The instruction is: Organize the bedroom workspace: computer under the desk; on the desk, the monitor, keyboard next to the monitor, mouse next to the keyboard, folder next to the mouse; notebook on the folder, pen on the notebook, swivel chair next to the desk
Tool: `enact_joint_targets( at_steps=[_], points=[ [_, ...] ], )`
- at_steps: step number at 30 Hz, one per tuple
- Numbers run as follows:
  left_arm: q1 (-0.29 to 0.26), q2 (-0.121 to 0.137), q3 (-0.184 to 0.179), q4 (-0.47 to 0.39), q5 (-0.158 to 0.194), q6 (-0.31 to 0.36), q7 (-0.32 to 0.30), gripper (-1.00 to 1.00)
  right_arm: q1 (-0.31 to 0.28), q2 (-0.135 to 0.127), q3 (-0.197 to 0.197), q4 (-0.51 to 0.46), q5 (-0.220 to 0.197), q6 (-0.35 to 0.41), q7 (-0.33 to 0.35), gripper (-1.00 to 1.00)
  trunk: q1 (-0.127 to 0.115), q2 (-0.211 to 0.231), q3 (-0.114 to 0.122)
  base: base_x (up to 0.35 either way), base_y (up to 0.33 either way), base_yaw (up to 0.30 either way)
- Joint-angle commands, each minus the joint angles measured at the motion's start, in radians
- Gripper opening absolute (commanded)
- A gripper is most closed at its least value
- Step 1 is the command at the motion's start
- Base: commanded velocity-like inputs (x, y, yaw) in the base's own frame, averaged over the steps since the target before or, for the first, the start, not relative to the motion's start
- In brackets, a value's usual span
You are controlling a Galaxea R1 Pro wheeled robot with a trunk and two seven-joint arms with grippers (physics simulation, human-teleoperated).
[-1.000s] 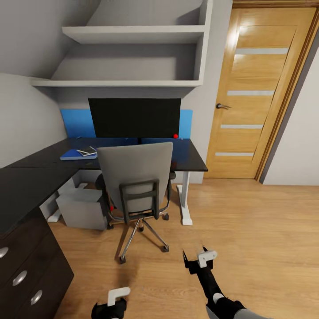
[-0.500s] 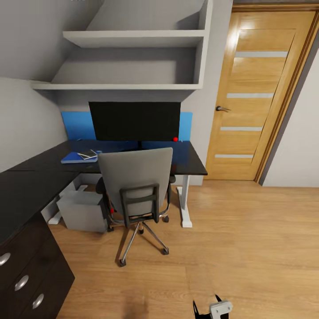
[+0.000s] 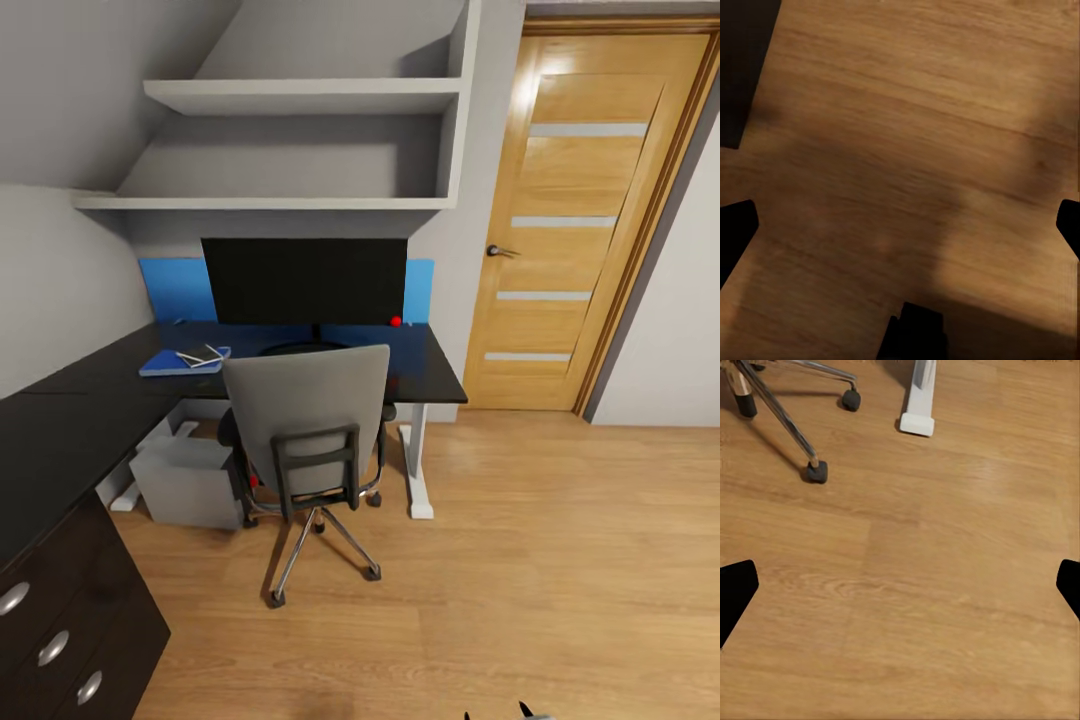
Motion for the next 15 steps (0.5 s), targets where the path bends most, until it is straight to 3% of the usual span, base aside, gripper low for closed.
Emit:
enact_joint_targets(
  at_steps=[1,3,7,9,13,14,15],
  points=[
    [0.000,0.000,-0.008,-0.001,0.013,-0.002,0.004,1.00,-0.001,0.001,0.008,0.002,-0.003,-0.003,-0.005,1.00,-0.004,0.007,0.002,0.000,0.000,0.000],
    [0.000,0.000,-0.008,-0.001,0.029,-0.007,0.004,1.00,-0.001,0.002,0.008,0.002,-0.003,-0.003,-0.005,1.00,-0.012,0.021,0.009,0.000,0.000,0.000],
    [0.034,-0.003,-0.010,-0.001,0.036,-0.074,0.003,1.00,0.000,0.001,0.008,0.001,-0.044,-0.027,-0.006,1.00,-0.027,0.049,0.021,0.000,0.000,0.000],
    [0.083,-0.003,-0.010,-0.001,0.037,-0.140,0.002,1.00,0.032,0.000,0.007,0.001,-0.086,-0.081,-0.006,1.00,-0.035,0.063,0.027,0.000,0.000,0.000],
    [0.129,-0.004,-0.010,-0.001,0.037,-0.186,0.002,1.00,0.091,-0.001,0.007,0.001,-0.101,-0.162,-0.007,1.00,-0.050,0.091,0.040,0.000,0.000,0.000],
    [0.202,-0.012,-0.013,-0.002,0.036,-0.294,0.002,1.00,0.153,-0.001,0.007,0.002,-0.105,-0.213,-0.009,1.00,-0.054,0.098,0.043,0.000,0.000,0.000],
    [0.216,-0.013,-0.013,-0.002,0.036,-0.323,0.002,1.00,0.157,0.000,0.008,0.002,-0.106,-0.213,-0.009,1.00,-0.058,0.105,0.046,0.000,0.000,0.000]
  ],
)
